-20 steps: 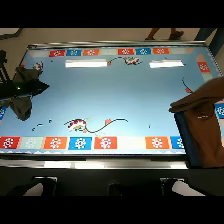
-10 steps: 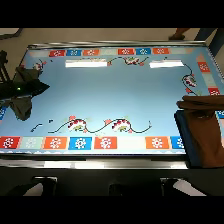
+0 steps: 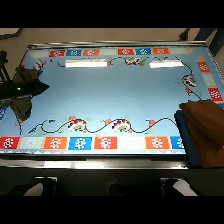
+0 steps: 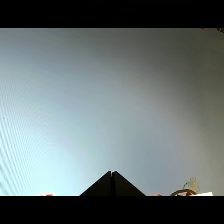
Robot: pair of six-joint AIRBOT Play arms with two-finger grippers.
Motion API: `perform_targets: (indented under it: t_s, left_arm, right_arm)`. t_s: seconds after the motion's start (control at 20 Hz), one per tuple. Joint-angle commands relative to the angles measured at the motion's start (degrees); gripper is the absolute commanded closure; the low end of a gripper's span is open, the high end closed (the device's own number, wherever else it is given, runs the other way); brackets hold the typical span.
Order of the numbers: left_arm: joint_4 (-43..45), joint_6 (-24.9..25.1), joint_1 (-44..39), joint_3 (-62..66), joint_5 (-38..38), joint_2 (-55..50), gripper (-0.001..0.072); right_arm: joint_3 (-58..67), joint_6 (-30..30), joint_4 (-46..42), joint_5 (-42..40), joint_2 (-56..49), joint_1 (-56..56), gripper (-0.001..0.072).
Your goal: Fold the shirts.
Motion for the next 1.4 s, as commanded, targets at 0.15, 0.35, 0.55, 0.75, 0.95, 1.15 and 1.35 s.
perform_targets:
  t_s: [0.15, 0.35, 0.55, 0.75, 0.95, 1.15, 1.35]
  left_arm:
    - [-0.26, -0.07, -0.02, -0.02, -0.26, 0.04, 0.0679]
    - [-1.03, -0.26, -0.02, 0.0, -0.26, 0.02, 0.0679]
    - [-4.26, -0.26, 0.02, 0.66, -0.39, 0.44, 0.0679]
    - [3.04, -0.52, -1.88, 15.04, 0.79, 1.64, 0.0683]
    - [49.03, -18.01, -11.8, 29.81, 0.28, -1.73, 0.0682]
    - [51.43, -20.92, -16.98, 27.34, -21.55, -9.7, 0.0349]
    - [35.26, -22.1, -17.4, 8.17, -27.96, -8.9, -0.001]
  right_arm:
    - [-23.12, 0.09, -3.69, -9.16, 4.85, -0.04, 0.0667]
    - [-26.18, 0.37, -4.48, -10.86, 4.85, -0.04, 0.0665]
    - [-23.74, -3.41, -5.07, -15.06, 4.85, -0.04, 0.008]
    - [-5.51, -12.61, -4.79, -25.2, 4.85, 0.26, 0.0076]
    - [9.07, -14.38, 4.31, -41.62, 4.85, 16.06, 0.008]
    - [7.5, -4.48, 5.9, -34.62, 1.31, 46.05, 0.0081]
    - [3.43, -1.49, 7.87, -17.79, -10.32, 62.53, 0.0123]
